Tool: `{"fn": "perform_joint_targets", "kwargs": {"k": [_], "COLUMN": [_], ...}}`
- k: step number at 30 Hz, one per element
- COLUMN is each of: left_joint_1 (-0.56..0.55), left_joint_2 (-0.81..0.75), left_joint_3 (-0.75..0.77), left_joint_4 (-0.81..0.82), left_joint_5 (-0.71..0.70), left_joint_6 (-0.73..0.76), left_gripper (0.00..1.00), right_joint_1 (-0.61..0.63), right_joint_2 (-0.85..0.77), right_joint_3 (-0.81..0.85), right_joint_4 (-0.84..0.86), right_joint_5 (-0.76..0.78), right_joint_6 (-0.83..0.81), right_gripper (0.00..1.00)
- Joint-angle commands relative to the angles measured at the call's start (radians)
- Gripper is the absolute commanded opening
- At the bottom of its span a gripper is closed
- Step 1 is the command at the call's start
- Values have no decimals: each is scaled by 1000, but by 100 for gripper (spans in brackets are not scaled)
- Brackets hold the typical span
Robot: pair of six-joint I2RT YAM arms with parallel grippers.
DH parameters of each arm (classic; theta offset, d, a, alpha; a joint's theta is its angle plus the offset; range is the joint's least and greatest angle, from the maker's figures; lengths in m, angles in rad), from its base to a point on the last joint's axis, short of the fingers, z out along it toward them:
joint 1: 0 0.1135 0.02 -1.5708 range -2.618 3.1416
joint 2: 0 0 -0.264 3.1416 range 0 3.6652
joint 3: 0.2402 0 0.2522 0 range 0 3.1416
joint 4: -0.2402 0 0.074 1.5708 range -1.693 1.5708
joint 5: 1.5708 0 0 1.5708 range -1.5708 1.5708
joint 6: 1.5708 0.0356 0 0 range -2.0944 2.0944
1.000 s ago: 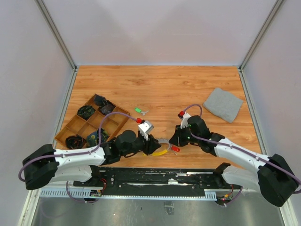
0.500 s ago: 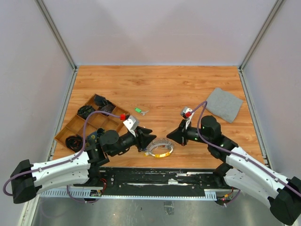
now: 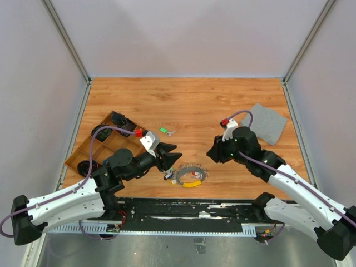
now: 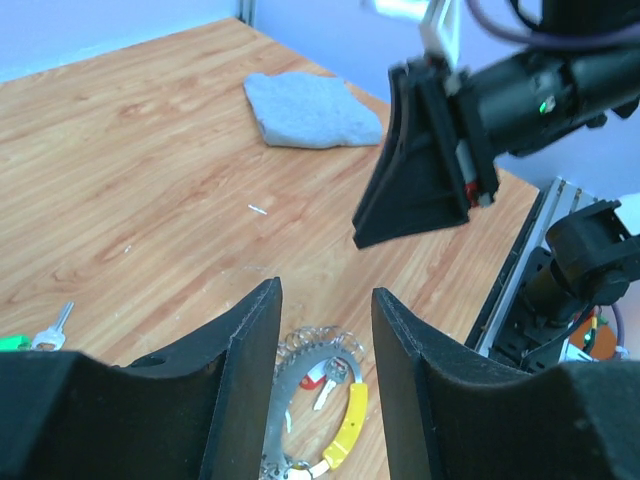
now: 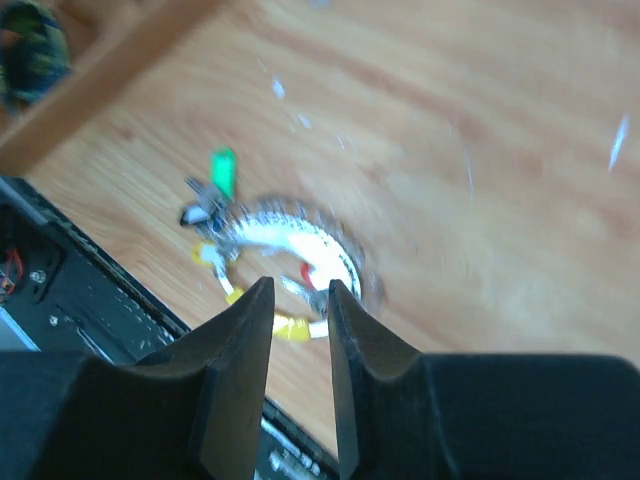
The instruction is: Put the keys on the keyring
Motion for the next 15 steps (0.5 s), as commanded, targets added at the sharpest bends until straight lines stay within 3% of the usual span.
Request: {"fn": "perform_joint_targets", "kwargs": {"k": [1,5,11,15], "left_joint_1": [6,5,6,6], "left_joint_2": [4,17,52,66], "left_joint_3": [-10,-15,-14,-15], "left_joint_4": [-25,-19,-21,-12], "left_joint_5": [-8,-2,13,19], "left_joint_6": [7,-4,-14,-17], "left_gripper": [47,47,47,47], "right_joint_1": [5,-1,-65,-76], "right_joint_2": [-14,17,142,203], "right_joint_3": [-130,-223,-268,-289], "right_joint_4": [-129,-43,93,163], "right_joint_5": [209,183,-16,-70], "right_joint_6": [323,431,415,412], "right_gripper": [27,21,30,32]}}
